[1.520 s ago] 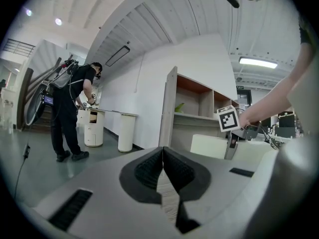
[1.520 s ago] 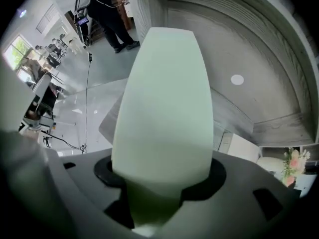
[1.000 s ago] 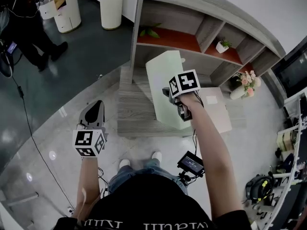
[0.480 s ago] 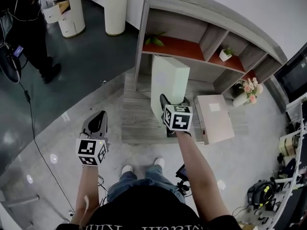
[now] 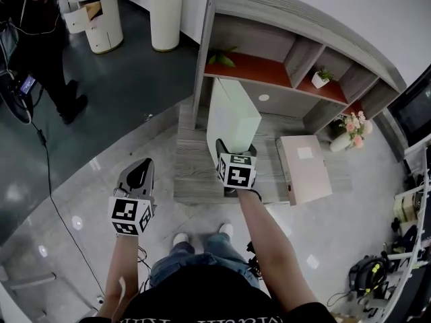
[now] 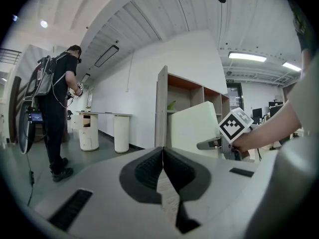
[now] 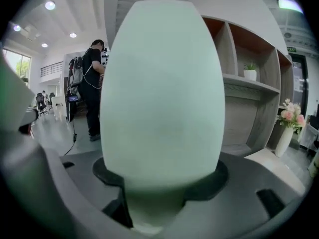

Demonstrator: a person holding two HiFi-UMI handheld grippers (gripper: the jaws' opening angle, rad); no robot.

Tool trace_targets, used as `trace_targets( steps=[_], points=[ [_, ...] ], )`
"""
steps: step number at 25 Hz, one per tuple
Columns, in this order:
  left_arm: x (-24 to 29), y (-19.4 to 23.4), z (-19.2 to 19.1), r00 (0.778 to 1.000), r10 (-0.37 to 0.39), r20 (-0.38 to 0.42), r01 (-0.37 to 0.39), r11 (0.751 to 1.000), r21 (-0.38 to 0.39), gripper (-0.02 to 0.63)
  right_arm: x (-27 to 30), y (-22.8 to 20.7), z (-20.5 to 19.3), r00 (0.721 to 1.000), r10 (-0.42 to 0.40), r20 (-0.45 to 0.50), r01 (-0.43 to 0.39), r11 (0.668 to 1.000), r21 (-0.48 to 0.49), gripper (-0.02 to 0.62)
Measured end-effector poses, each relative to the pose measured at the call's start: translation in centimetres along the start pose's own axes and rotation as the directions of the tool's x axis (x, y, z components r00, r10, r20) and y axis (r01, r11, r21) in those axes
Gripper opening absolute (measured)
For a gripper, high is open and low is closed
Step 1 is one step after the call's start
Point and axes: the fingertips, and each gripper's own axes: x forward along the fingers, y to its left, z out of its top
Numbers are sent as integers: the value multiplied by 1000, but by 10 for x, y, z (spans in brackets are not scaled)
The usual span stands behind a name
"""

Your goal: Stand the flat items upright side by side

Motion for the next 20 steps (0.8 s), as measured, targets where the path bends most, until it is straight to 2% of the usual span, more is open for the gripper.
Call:
trace_targets(
  steps=[2, 5, 7, 14, 20],
  points=[
    [-2, 0, -3, 1000, -1, -6, 1, 1000, -3, 14, 6, 8, -14, 996, 31, -87, -30, 1000, 4, 313],
    [-6, 1, -6, 1000, -1, -13, 1, 1000, -3, 14, 16, 17, -37, 971, 68, -229, -63, 998, 27, 313],
    [-9, 3, -9, 1000, 4, -19, -4, 1000, -3, 14, 21, 22, -46, 958, 76, -277, -73, 997, 18, 313],
    [-17, 17, -20, 999, 34, -41, -35, 999, -9, 14, 44, 42, -45, 957, 86, -277, -83, 996, 22, 313],
    [-20, 24, -20, 998, 38, -48, -37, 999, 13, 14, 70, 48, -32, 964, 65, -259, -52, 997, 58, 313]
  ],
)
